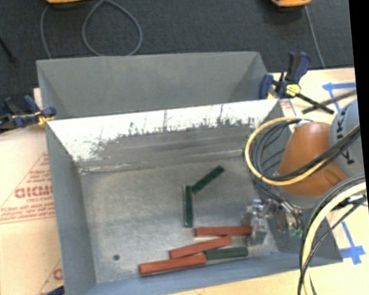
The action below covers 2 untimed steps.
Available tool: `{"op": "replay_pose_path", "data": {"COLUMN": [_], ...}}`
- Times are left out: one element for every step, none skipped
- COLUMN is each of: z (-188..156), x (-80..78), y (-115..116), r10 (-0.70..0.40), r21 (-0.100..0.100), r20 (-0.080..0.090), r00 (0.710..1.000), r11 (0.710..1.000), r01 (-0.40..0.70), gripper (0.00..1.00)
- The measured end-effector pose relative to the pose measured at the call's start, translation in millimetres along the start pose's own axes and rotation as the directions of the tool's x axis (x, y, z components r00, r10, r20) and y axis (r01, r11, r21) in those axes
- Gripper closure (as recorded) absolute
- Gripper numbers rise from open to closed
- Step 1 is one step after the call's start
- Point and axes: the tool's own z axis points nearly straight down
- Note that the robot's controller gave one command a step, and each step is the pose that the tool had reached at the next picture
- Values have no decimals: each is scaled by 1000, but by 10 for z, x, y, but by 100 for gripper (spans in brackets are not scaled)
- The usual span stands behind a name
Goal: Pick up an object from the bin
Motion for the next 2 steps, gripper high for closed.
{"op": "replay_pose_path", "data": {"z": [-1116, -1577], "x": [-146, 152], "y": [-95, 30], "r10": [19, 51], "r21": [0, -2], "r20": [7, 2], "r00": [1000, 999], "r11": [1000, 999], "r01": [-19, -51], "gripper": [100, 100]}}
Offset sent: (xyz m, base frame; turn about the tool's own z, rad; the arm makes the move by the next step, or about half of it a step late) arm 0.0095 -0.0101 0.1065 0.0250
